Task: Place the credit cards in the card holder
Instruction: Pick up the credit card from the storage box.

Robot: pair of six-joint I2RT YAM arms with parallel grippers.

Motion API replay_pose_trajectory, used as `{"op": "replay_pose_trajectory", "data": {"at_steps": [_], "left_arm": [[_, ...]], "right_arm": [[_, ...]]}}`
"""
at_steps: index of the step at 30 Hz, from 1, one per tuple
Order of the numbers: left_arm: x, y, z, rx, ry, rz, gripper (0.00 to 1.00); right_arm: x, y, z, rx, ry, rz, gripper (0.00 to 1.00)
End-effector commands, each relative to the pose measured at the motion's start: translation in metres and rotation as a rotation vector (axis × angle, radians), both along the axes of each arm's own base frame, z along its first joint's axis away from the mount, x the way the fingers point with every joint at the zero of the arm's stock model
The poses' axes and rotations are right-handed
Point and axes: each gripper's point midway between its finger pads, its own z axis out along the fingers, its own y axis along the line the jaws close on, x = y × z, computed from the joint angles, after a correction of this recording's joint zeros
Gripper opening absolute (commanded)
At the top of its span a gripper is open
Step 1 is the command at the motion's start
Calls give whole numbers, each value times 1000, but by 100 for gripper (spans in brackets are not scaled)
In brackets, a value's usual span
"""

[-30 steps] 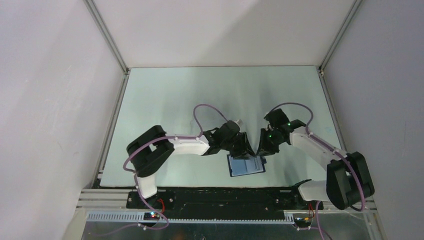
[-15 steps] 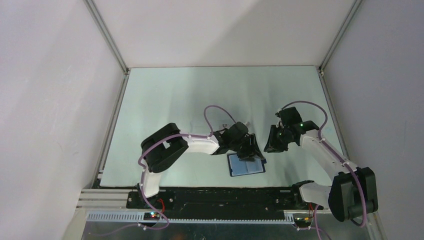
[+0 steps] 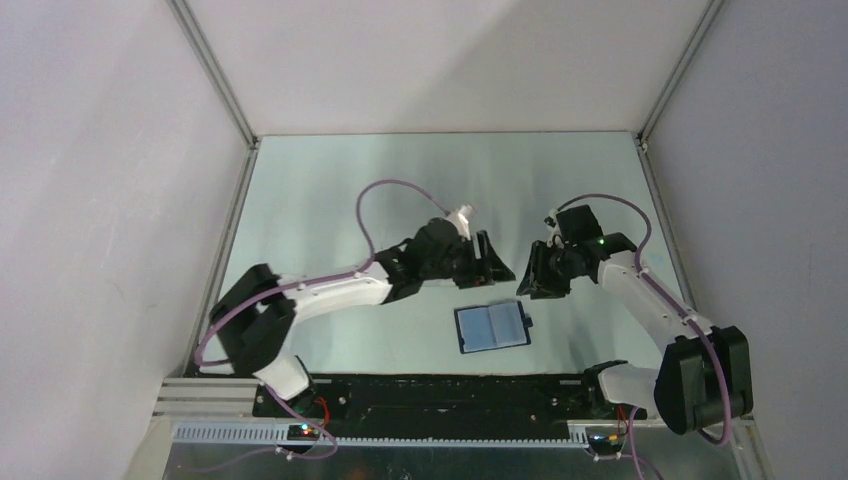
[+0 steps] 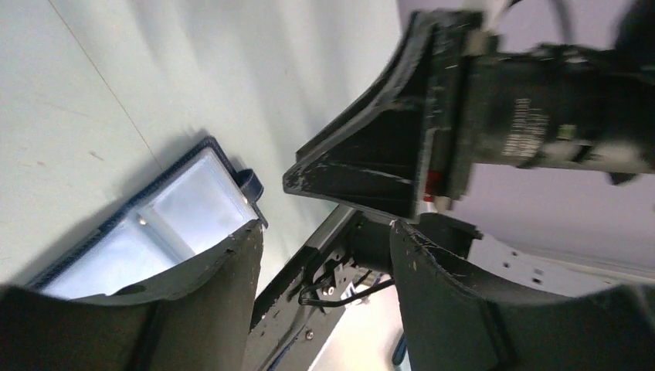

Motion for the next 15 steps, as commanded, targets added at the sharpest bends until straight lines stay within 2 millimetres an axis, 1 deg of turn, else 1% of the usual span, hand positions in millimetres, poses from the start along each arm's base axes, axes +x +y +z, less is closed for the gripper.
{"op": "replay_pose_trajectory", "data": {"at_steps": [1,2,3,4,5,6,7,8,9,10,11,12,13,14,15], "left_arm": [[27,34,37,-56,-121,71,66],[27,43,40,-65,-123,77,66],[35,54,46,-77,-132,103,66],[35,61,43,-75,-128,108,65],[44,72,42,-71,-130,136,65],[43,81,40,-72,-127,140,65],[53,92,39,-70,-125,171,65],[53,99,36,-67,-118,175,65],[61,110,35,-70,-112,196,64],[64,116,29,-60,-103,206,63],[70,126,25,-50,-94,227,63],[74,130,22,-35,-95,230,62],[79,139,14,-9,-73,246,62],[84,141,14,9,-86,243,61],[86,149,0,60,-48,251,61]], "right_arm": [[19,21,19,55,-53,54,43],[22,24,16,56,-40,59,45],[25,31,21,62,-53,75,45],[29,35,19,66,-43,81,46],[32,42,24,75,-55,97,46],[36,48,21,83,-42,102,47],[40,55,26,93,-51,116,48],[47,62,28,110,-45,123,48],[49,67,28,117,-42,132,49],[55,75,29,134,-37,140,49],[57,80,29,147,-33,149,49],[64,87,29,156,-27,153,50],[66,92,23,164,-2,159,50],[73,99,27,180,-15,164,50],[75,104,21,187,7,167,50]]}}
